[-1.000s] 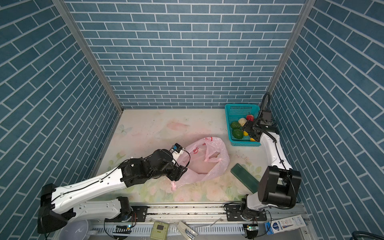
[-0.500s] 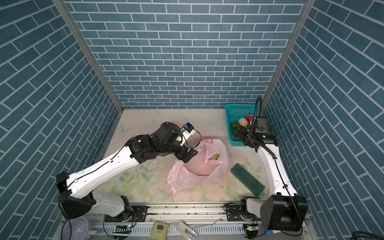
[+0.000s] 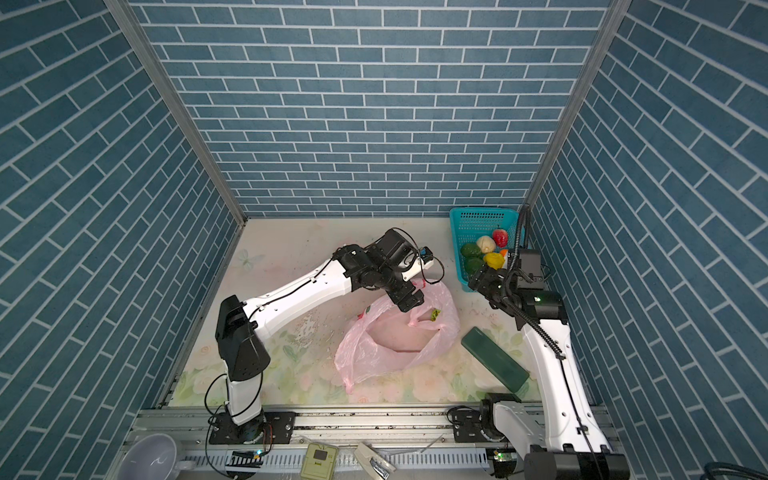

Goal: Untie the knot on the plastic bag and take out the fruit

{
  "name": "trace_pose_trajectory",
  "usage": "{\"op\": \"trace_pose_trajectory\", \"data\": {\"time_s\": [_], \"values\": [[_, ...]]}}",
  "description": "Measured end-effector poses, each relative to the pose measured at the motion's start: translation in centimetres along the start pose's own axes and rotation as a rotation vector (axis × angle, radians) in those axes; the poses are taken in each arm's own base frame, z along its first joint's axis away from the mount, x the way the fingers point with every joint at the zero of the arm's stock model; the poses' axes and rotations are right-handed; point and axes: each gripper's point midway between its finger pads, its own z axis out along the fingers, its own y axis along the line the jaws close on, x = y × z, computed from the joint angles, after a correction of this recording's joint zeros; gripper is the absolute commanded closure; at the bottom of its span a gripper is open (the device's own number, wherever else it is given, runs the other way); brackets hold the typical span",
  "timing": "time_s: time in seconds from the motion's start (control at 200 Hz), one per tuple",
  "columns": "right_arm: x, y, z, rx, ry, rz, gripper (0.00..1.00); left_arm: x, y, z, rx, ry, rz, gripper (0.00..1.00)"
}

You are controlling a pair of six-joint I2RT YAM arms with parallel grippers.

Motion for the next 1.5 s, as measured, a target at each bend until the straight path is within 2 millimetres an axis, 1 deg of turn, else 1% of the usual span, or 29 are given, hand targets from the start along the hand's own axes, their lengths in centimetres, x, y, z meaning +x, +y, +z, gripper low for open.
{"op": "trace_pose_trajectory", "data": {"time_s": [0.08, 0.085, 0.125, 0.185, 0.25, 0.3, 0.34, 0.475, 0.555, 0.62, 0.71, 0.835, 0.94, 1.01, 1.105, 1.215, 1.305, 1.355, 1.405, 1.5], "values": [[0.5, -0.2, 0.0, 0.001, 0.008, 0.008, 0.22, -0.5, 0.4, 0.8, -0.018, -0.004, 0.015, 0.26], [0.5, -0.2, 0.0, 0.001, 0.01, 0.01, 0.22, -0.5, 0.5, 0.9, -0.02, -0.004, 0.013, 0.28], [0.7, -0.3, 0.1, 0.003, 0.016, 0.016, 0.22, -0.7, 0.7, 1.3, -0.025, -0.003, 0.013, 0.37], [0.9, -0.3, 0.2, 0.002, 0.022, 0.019, 0.22, -0.9, 0.9, 2.0, -0.031, -0.002, 0.022, 0.57], [1.0, -0.1, 0.2, -0.003, 0.026, 0.018, 0.22, -0.6, 1.1, 2.5, -0.034, 0.008, 0.02, 0.8], [1.2, 0.1, 0.2, -0.009, 0.032, 0.014, 0.22, -0.4, 1.2, 2.7, -0.034, 0.013, 0.006, 0.92], [1.3, 0.3, 0.3, -0.014, 0.037, 0.01, 0.22, -0.2, 1.3, 2.7, -0.036, 0.013, 0.005, 1.0], [1.9, 1.1, 0.8, -0.04, 0.068, -0.008, 0.22, 0.5, 2.0, 2.2, -0.047, -0.001, -0.047, 1.0], [2.3, 2.0, 1.1, -0.069, 0.088, -0.026, 0.22, 1.1, 2.7, 0.9, -0.061, -0.018, -0.096, 1.0], [2.7, 2.8, 1.3, -0.093, 0.104, -0.042, 0.22, 1.2, 3.5, -0.8, -0.083, -0.052, -0.14, 1.0], [3.5, 4.2, 1.7, -0.141, 0.136, -0.073, 0.22, 0.8, 4.5, -3.9, -0.129, -0.117, -0.199, 1.0], [5.1, 6.4, 2.1, -0.206, 0.191, -0.13, 0.22, -0.1, 5.2, -7.8, -0.176, -0.219, -0.271, 1.0], [7.0, 8.5, 2.4, -0.263, 0.246, -0.191, 0.22, -0.1, 5.2, -9.7, -0.19, -0.273, -0.325, 1.0], [8.5, 9.8, 2.4, -0.298, 0.284, -0.233, 0.22, 0.5, 5.1, -10.0, -0.192, -0.282, -0.353, 1.0], [10.5, 11.2, 2.3, -0.33, 0.326, -0.287, 0.22, 1.8, 5.0, -9.5, -0.191, -0.267, -0.382, 1.0], [11.9, 12.5, 2.0, -0.364, 0.346, -0.321, 0.22, 3.5, 4.9, -8.2, -0.189, -0.23, -0.404, 1.0], [12.8, 13.6, 1.7, -0.391, 0.347, -0.339, 0.22, 4.5, 4.9, -7.7, -0.189, -0.208, -0.418, 1.0], [13.6, 14.2, 1.4, -0.406, 0.351, -0.348, 0.23, 4.6, 4.9, -7.8, -0.19, -0.212, -0.424, 1.0], [14.8, 14.8, 1.1, -0.425, 0.362, -0.36, 0.24, 4.3, 4.9, -8.2, -0.191, -0.227, -0.427, 1.0], [17.1, 15.1, 0.7, -0.444, 0.38, -0.388, 0.24, 3.6, 4.9, -9.1, -0.19, -0.265, -0.428, 1.0]]}}
